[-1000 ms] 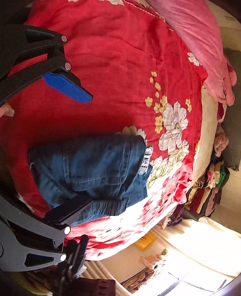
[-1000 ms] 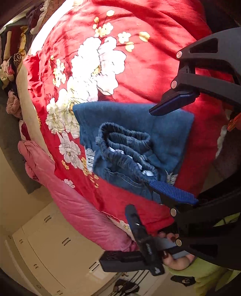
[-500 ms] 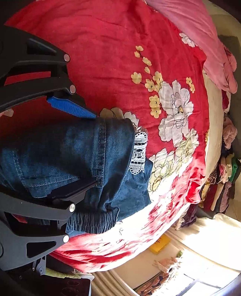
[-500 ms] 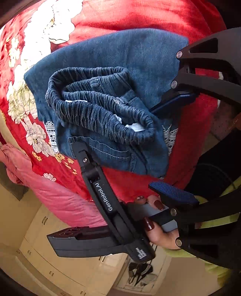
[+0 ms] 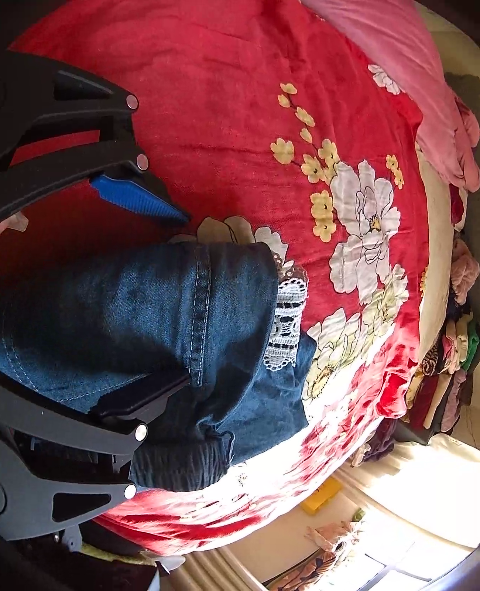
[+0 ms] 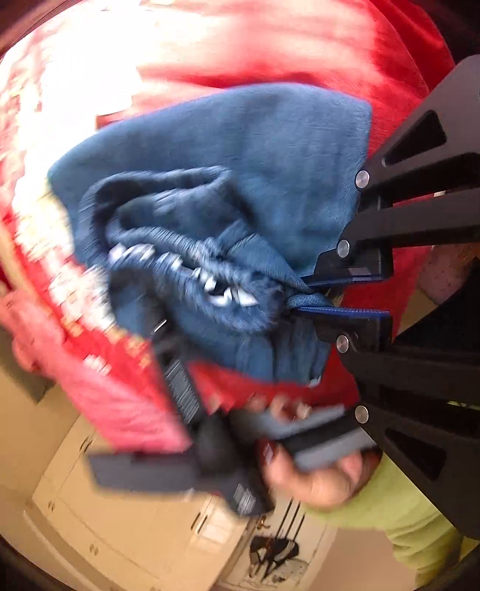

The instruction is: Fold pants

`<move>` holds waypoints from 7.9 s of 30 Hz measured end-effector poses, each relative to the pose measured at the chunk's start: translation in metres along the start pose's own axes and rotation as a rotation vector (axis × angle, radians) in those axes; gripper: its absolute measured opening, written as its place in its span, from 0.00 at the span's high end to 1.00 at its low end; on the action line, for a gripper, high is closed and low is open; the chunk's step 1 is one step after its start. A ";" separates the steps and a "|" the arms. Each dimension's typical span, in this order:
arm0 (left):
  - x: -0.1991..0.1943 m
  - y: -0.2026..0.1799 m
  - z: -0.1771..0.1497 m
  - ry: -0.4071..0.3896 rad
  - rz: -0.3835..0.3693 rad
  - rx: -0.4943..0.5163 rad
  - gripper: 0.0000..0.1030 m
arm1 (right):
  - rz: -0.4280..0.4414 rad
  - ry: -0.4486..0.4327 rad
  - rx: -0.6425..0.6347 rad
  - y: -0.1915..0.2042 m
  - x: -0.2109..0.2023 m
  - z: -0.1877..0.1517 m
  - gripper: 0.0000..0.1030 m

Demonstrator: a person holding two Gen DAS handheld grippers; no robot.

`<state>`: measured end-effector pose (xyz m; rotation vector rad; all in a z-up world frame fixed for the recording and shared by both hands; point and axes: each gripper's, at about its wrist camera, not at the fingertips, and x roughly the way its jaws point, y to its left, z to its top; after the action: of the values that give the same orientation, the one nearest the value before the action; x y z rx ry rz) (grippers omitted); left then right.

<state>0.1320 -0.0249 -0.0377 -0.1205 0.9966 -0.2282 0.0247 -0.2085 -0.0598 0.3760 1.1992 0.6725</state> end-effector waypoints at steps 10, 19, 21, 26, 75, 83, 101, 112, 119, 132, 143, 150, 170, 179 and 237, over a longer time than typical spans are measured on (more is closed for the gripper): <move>-0.008 -0.001 -0.002 -0.023 -0.001 -0.005 0.29 | -0.023 -0.065 -0.068 0.016 -0.033 0.000 0.58; -0.029 -0.009 -0.001 -0.067 -0.006 0.010 0.25 | -0.110 -0.183 -0.176 0.030 -0.065 0.000 0.41; -0.035 -0.010 -0.001 -0.080 -0.005 0.011 0.24 | -0.145 -0.219 -0.210 0.033 -0.073 0.001 0.36; -0.051 -0.012 -0.002 -0.109 -0.004 0.011 0.19 | -0.223 -0.301 -0.277 0.039 -0.092 0.001 0.26; -0.006 -0.013 -0.028 -0.045 -0.034 -0.016 0.49 | -0.168 -0.108 -0.251 -0.033 -0.016 0.066 0.65; -0.028 -0.023 -0.017 -0.107 -0.029 0.010 0.77 | -0.156 -0.200 -0.353 0.001 -0.038 0.068 0.81; -0.009 -0.006 0.021 -0.143 0.082 -0.024 0.56 | -0.418 -0.201 -0.303 -0.014 -0.011 0.125 0.46; -0.032 -0.002 0.004 -0.162 0.073 -0.048 0.24 | -0.385 -0.325 -0.258 -0.012 -0.057 0.098 0.14; -0.089 -0.012 -0.020 -0.234 0.073 -0.052 0.09 | -0.368 -0.425 -0.288 0.006 -0.105 0.055 0.04; -0.109 -0.015 -0.058 -0.210 0.095 -0.070 0.09 | -0.386 -0.414 -0.303 0.016 -0.118 0.017 0.04; -0.111 -0.015 -0.064 -0.208 0.088 -0.066 0.09 | -0.388 -0.402 -0.300 0.019 -0.113 0.016 0.04; -0.110 -0.016 -0.064 -0.201 0.105 -0.068 0.09 | -0.391 -0.398 -0.289 0.016 -0.113 0.015 0.04; -0.107 -0.017 -0.062 -0.174 0.130 -0.068 0.09 | -0.417 -0.388 -0.289 0.014 -0.114 0.014 0.04; -0.105 -0.021 -0.063 -0.168 0.138 -0.069 0.09 | -0.426 -0.386 -0.286 0.013 -0.115 0.014 0.04; -0.089 0.011 -0.062 -0.086 0.208 -0.110 0.09 | -0.470 -0.394 -0.201 -0.022 -0.128 0.027 0.04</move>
<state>0.0346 0.0075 -0.0007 -0.1243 0.9286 0.0220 0.0302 -0.3064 0.0288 0.0441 0.7924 0.2863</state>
